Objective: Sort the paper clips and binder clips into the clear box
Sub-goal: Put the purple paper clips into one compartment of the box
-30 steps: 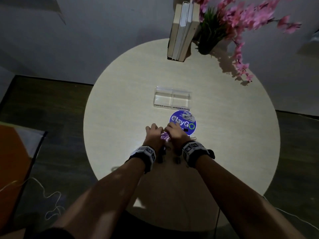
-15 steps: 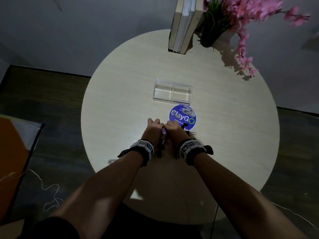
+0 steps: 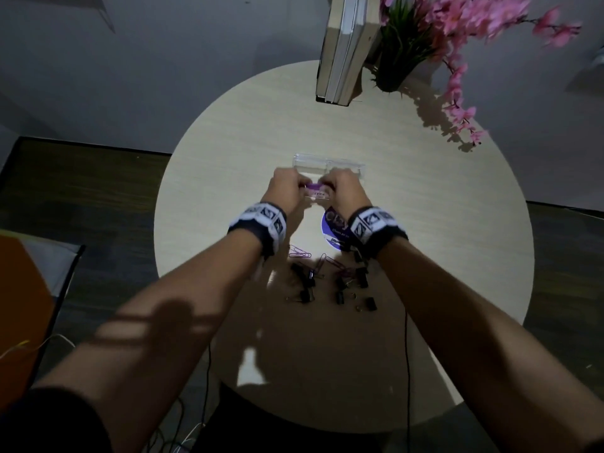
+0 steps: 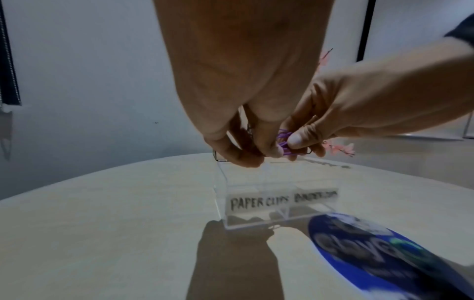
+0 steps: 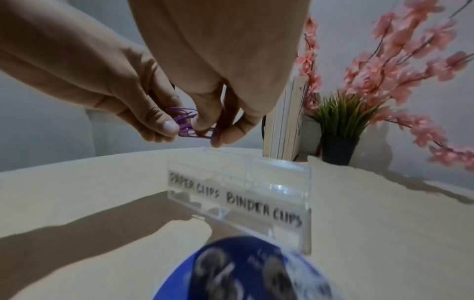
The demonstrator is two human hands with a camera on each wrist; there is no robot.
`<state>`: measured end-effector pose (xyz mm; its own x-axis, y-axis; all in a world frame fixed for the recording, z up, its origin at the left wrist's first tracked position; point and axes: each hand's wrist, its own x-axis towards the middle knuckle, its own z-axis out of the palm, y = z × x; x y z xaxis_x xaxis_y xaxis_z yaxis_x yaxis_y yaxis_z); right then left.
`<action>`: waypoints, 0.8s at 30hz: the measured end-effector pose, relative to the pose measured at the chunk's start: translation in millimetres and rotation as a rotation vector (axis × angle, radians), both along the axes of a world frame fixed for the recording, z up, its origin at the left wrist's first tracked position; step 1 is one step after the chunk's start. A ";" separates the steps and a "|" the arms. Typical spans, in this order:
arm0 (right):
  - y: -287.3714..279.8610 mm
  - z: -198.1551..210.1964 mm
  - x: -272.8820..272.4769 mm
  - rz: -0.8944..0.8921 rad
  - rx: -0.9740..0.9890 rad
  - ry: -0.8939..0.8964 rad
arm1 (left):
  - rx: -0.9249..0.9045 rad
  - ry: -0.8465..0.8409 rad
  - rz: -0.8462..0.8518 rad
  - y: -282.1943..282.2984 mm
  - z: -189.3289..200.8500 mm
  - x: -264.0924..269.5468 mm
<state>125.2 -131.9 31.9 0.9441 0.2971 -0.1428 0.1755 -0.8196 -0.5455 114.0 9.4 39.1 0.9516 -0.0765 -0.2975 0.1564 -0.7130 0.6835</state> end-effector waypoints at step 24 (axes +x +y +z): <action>-43.3 -20.4 -54.8 0.223 -0.194 0.279 | 0.169 0.137 -0.526 20.0 -38.1 -43.7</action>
<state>70.4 -175.3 11.5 0.7766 0.4327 -0.4579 0.2277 -0.8704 -0.4365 70.2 29.4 1.1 0.7504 -0.4699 -0.4649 -0.1699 -0.8168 0.5514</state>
